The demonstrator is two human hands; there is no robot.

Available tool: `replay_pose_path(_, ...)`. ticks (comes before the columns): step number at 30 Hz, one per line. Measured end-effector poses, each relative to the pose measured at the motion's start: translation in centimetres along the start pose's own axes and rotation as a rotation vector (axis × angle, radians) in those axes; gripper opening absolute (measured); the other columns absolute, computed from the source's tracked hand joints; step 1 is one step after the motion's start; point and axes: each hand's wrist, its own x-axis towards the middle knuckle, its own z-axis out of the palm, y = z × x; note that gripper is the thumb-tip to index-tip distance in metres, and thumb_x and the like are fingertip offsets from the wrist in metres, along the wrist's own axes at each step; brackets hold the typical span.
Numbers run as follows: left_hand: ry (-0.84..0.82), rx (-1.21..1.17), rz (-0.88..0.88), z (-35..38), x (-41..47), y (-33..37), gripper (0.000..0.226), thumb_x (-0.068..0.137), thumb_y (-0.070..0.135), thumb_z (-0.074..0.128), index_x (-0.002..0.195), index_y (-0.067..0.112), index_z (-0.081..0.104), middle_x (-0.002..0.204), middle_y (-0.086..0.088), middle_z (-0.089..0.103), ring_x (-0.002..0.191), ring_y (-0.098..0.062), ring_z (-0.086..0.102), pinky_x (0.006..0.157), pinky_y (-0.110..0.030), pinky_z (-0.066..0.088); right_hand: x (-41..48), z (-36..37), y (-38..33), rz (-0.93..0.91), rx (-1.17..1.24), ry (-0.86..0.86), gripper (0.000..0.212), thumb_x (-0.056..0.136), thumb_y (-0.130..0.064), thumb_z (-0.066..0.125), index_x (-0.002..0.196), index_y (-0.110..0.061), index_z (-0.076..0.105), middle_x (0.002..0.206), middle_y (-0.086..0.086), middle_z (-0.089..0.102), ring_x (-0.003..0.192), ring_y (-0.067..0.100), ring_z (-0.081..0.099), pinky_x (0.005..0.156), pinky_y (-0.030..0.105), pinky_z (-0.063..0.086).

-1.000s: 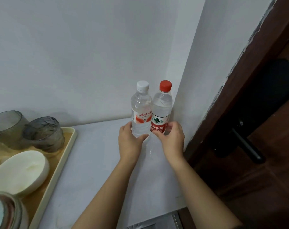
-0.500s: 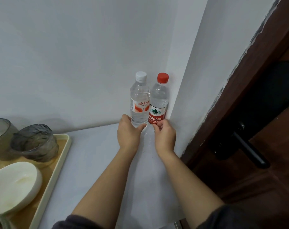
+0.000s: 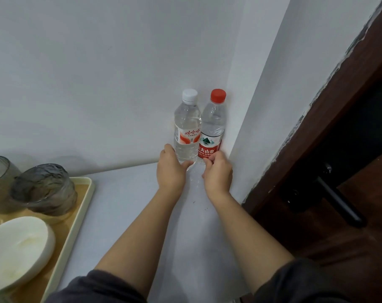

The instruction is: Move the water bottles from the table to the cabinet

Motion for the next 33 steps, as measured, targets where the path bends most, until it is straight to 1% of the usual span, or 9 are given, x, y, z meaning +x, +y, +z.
replay_pose_path(5, 0.004, 0.103, 0.026, -0.2, -0.3, -0.1, 0.046, 0.078, 0.036, 0.078, 0.097, 0.011, 0.044, 0.095, -0.005, 0.054, 0.08, -0.025, 0.055, 0.059, -0.031, 0.038, -0.5, -1.0, 0.0, -0.037, 0.0, -0.05, 0.011, 0.093, -0.017, 0.065, 0.095, -0.01, 0.058, 0.096, 0.008, 0.068, 0.085, 0.03, 0.066, 0.078, 0.04, 0.054)
replay_pose_path(8, -0.009, 0.179, 0.045, -0.7, -2.0, -0.7, 0.058, 0.079, 0.035, 0.076, 0.121, 0.009, 0.046, 0.121, -0.009, 0.052, 0.108, -0.027, 0.053, 0.068, -0.033, 0.043, -1.8, -2.4, 0.6, -0.168, -0.091, -0.13, 0.019, 0.091, -0.022, 0.068, 0.106, -0.014, 0.061, 0.108, 0.002, 0.063, 0.098, 0.022, 0.061, 0.085, 0.039, 0.052)
replay_pose_path(10, -0.019, 0.263, 0.072, -1.4, -3.7, -1.6, 0.073, 0.082, 0.037, 0.073, 0.138, 0.006, 0.037, 0.141, -0.014, 0.04, 0.133, -0.031, 0.036, 0.089, -0.038, 0.044, -2.8, -3.4, 1.1, -0.28, -0.197, -0.188, 0.032, 0.091, -0.029, 0.067, 0.12, -0.017, 0.059, 0.122, 0.001, 0.059, 0.114, 0.022, 0.055, 0.097, 0.041, 0.045)
replay_pose_path(12, -0.024, 0.392, 0.089, -2.5, -6.1, -2.6, 0.082, 0.087, 0.044, 0.064, 0.147, 0.002, 0.027, 0.153, -0.021, 0.026, 0.145, -0.036, 0.014, 0.114, -0.041, 0.023, -3.8, -4.2, 1.4, -0.378, -0.358, -0.279, 0.05, 0.093, -0.038, 0.061, 0.138, -0.021, 0.048, 0.145, 0.004, 0.046, 0.136, 0.026, 0.039, 0.109, 0.045, 0.032)
replay_pose_path(13, -0.023, 0.458, 0.082, -3.1, -7.5, -3.0, 0.083, 0.09, 0.048, 0.058, 0.149, 0.002, 0.023, 0.156, -0.023, 0.021, 0.147, -0.038, 0.006, 0.118, -0.041, 0.011, -4.4, -4.4, 1.6, -0.407, -0.439, -0.344, 0.058, 0.095, -0.044, 0.056, 0.147, -0.024, 0.039, 0.156, 0.006, 0.032, 0.145, 0.028, 0.025, 0.113, 0.049, 0.023)
replay_pose_path(16, 0.014, 0.539, 0.021, -4.8, -12.3, -3.7, 0.081, 0.093, 0.054, 0.046, 0.152, 0.007, 0.019, 0.159, -0.022, 0.014, 0.147, -0.04, 0.0, 0.119, -0.043, 0.003, -6.3, -4.9, 2.0, -0.451, -0.572, -0.557, 0.071, 0.098, -0.055, 0.041, 0.157, -0.034, 0.008, 0.166, 0.006, -0.008, 0.151, 0.033, -0.014, 0.115, 0.063, -0.006)
replay_pose_path(18, 0.027, 0.549, -0.056, -5.7, -15.6, -3.7, 0.079, 0.093, 0.055, 0.044, 0.153, 0.011, 0.016, 0.16, -0.019, 0.012, 0.147, -0.04, 0.0, 0.118, -0.046, 0.008, -8.0, -5.2, 2.2, -0.491, -0.573, -0.661, 0.073, 0.098, -0.058, 0.037, 0.156, -0.036, 0.0, 0.165, 0.007, -0.017, 0.148, 0.036, -0.023, 0.111, 0.066, -0.014)
replay_pose_path(24, 0.058, 0.632, -0.256, -7.4, -25.2, -3.6, 0.076, 0.094, 0.057, 0.036, 0.154, 0.015, 0.014, 0.161, -0.017, 0.008, 0.147, -0.039, -0.001, 0.117, -0.049, 0.011, -14.0, -6.6, 3.2, -0.676, -0.525, -0.812, 0.076, 0.095, -0.061, 0.038, 0.155, -0.039, -0.002, 0.165, 0.006, -0.017, 0.148, 0.034, -0.022, 0.109, 0.068, -0.016)
replay_pose_path(33, 0.199, 0.55, -0.47, -8.2, -38.9, -3.0, 0.073, 0.096, 0.052, 0.04, 0.154, 0.015, 0.016, 0.161, -0.015, 0.007, 0.148, -0.036, -0.002, 0.118, -0.047, 0.006, -20.9, -9.9, 5.0, -1.09, -0.624, -0.948, 0.075, 0.094, -0.064, 0.027, 0.156, -0.035, -0.005, 0.164, 0.009, -0.017, 0.148, 0.038, -0.022, 0.108, 0.069, -0.016)
